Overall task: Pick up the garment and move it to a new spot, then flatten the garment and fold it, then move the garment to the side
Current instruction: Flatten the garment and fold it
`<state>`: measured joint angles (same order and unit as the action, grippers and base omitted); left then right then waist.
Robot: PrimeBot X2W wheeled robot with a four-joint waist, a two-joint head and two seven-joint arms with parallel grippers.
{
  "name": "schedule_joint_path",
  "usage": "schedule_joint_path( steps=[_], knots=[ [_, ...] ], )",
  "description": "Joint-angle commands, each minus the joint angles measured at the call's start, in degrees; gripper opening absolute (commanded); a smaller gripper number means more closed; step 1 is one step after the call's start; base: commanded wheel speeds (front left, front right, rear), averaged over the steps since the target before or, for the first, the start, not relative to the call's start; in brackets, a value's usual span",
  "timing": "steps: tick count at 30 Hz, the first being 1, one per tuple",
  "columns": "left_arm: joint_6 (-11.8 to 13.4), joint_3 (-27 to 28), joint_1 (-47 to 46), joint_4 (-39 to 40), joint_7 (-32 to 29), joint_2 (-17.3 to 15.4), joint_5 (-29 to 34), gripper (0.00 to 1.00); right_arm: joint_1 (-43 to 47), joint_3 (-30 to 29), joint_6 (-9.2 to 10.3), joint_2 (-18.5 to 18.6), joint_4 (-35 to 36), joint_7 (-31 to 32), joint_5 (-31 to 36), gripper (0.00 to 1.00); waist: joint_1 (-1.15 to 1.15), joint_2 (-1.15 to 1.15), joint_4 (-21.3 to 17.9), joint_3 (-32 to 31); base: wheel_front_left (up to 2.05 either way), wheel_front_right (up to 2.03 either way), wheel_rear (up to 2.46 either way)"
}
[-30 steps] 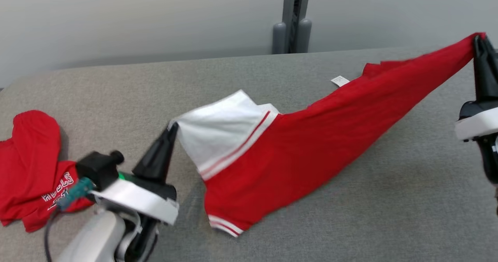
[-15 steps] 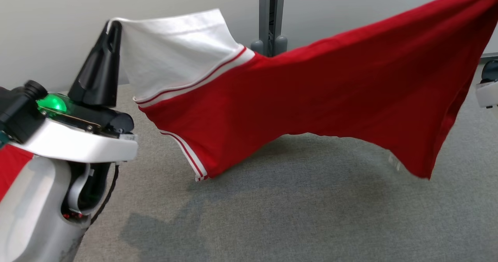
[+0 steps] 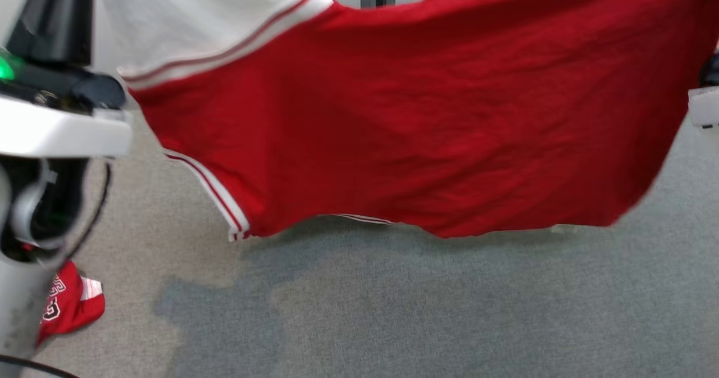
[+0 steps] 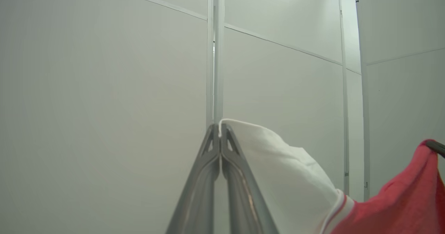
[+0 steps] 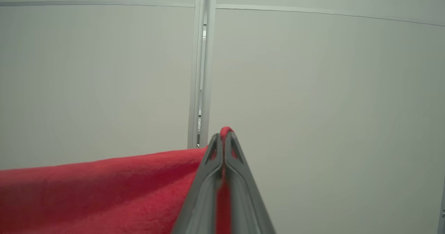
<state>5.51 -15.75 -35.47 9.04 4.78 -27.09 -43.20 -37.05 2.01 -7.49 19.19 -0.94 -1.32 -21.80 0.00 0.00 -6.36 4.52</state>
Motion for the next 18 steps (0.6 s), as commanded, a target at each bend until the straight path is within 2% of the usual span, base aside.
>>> schedule_joint_path(
  steps=[1,6,10,14,15,18],
  knots=[
    [-0.47,0.84,-2.21,-0.51,-0.48,-1.34,0.03,0.00,-1.18,-0.21,-0.01,-0.90,-0.31,0.19,-0.30,0.00,0.00,0.00,-0.41,2.38,0.00,0.00,0.00],
    [-2.52,2.54,-11.57,-3.57,-2.63,-3.83,-0.21,0.00,-8.35,0.17,-0.01,-3.52,-2.92,0.84,-0.04,0.00,0.00,0.00,-1.01,9.22,0.00,0.00,0.00],
    [-5.26,1.83,-22.16,-8.66,-4.51,-4.25,-0.01,0.00,-17.90,0.64,0.00,-5.24,-7.63,0.29,1.17,0.00,0.00,0.00,-1.15,15.22,0.00,0.00,0.00],
    [-7.37,1.23,-33.63,-17.25,-3.93,-3.05,1.02,0.00,-29.01,0.10,-0.01,-6.85,-14.97,-1.67,1.95,0.00,0.00,0.00,-1.13,20.13,0.00,0.00,0.00],
    [-8.11,0.55,-39.34,-22.13,-1.89,-2.25,2.94,0.00,-34.33,0.66,-0.01,-7.47,-18.80,-3.95,2.83,0.00,0.00,0.00,-1.21,21.84,0.00,0.00,0.00],
    [-8.85,-0.17,-47.39,-29.51,1.98,-0.34,5.37,0.00,-41.58,-0.86,0.00,-8.56,-25.08,-8.23,3.89,0.00,0.00,0.00,-1.16,23.62,0.00,0.00,0.00]
  ],
)
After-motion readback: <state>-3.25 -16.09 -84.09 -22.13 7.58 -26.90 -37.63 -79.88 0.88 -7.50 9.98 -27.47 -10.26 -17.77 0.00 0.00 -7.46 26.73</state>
